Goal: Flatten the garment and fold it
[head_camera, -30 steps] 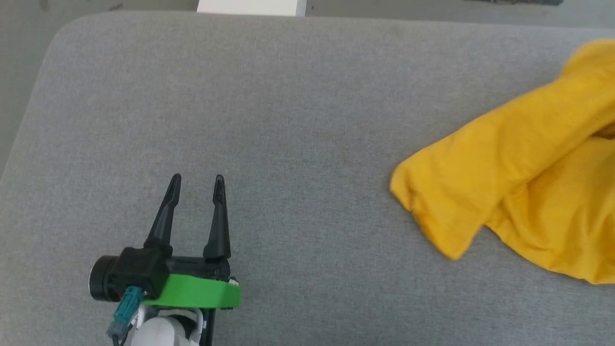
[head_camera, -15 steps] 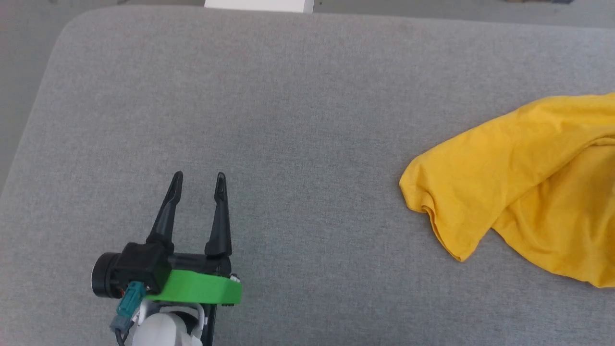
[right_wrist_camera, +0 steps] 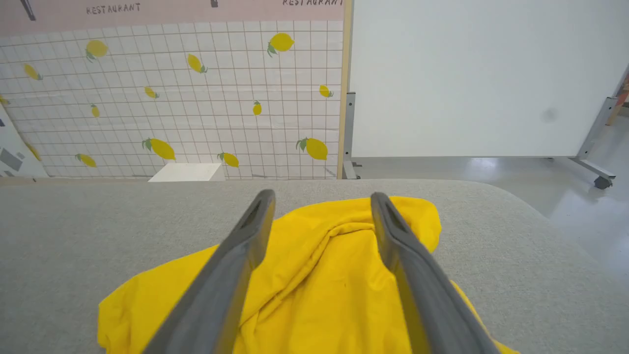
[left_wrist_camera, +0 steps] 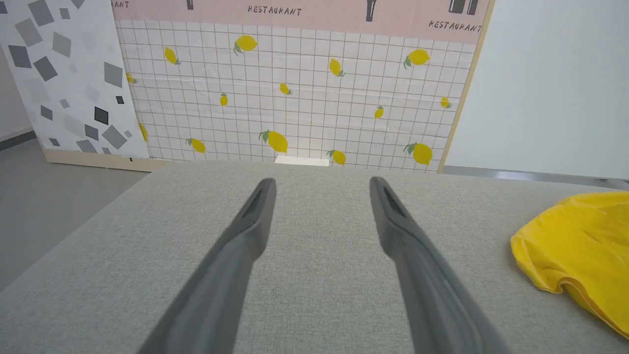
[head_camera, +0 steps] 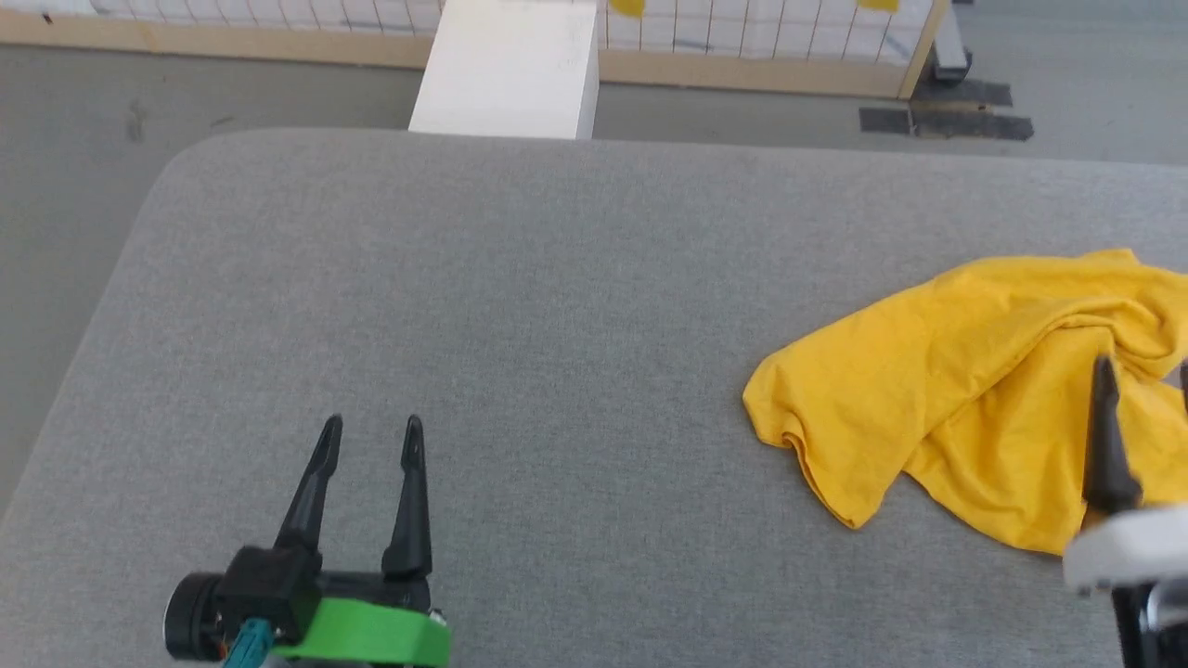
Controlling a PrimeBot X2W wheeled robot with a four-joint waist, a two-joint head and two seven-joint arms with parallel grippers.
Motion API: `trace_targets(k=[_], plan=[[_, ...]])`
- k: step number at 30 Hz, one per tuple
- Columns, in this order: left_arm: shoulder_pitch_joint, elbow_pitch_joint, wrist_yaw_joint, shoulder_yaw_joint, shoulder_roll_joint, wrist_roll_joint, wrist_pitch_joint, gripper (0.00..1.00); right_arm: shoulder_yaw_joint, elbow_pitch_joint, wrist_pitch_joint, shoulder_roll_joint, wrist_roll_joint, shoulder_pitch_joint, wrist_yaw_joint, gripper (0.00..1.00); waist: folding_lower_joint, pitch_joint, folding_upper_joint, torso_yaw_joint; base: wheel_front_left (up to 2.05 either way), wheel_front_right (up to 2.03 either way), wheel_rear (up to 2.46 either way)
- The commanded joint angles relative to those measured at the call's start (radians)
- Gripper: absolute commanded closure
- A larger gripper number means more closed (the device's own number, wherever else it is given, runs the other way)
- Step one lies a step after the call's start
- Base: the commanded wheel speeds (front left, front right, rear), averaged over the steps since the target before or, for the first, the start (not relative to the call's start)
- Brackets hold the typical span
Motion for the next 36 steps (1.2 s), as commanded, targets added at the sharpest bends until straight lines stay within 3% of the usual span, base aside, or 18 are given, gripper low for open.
trace_targets(k=[1,8,12,19,25,36], plan=[[0.018,-0.004,-0.004,0.006,-0.003,0.014,-0.004,0.0,0.002,-0.017,-0.016,0.002,0.005,0.037,0.003,0.0,0.0,-0.023,0.0,-0.02,0.0,0.0,0.0],[0.042,-0.018,-0.008,0.007,-0.002,0.036,-0.004,0.0,0.032,-0.036,-0.101,0.007,0.087,0.177,0.003,0.0,0.0,-0.034,0.0,-0.065,0.0,0.0,0.0],[-0.024,0.009,-0.035,-0.045,0.007,0.06,0.014,0.0,0.027,-0.069,-0.119,0.007,0.06,0.177,0.003,0.0,0.0,-0.03,0.0,-0.08,0.0,0.0,0.0],[-0.274,0.103,-0.083,-0.21,0.007,0.066,0.228,0.0,-0.022,-0.161,-0.101,0.007,0.023,0.124,0.003,0.0,0.0,0.058,0.0,-0.095,0.0,0.0,0.0],[-0.503,0.222,-0.095,-0.363,0.003,0.036,0.384,0.0,-0.047,-0.209,-0.079,0.007,0.023,0.069,0.003,0.0,0.0,0.173,0.0,-0.11,0.0,0.0,0.0],[-0.708,0.443,-0.096,-0.542,0.0,-0.001,0.529,0.0,-0.043,-0.219,-0.077,0.007,0.04,0.014,0.003,0.0,0.0,0.271,0.0,-0.145,0.0,0.0,0.0]])
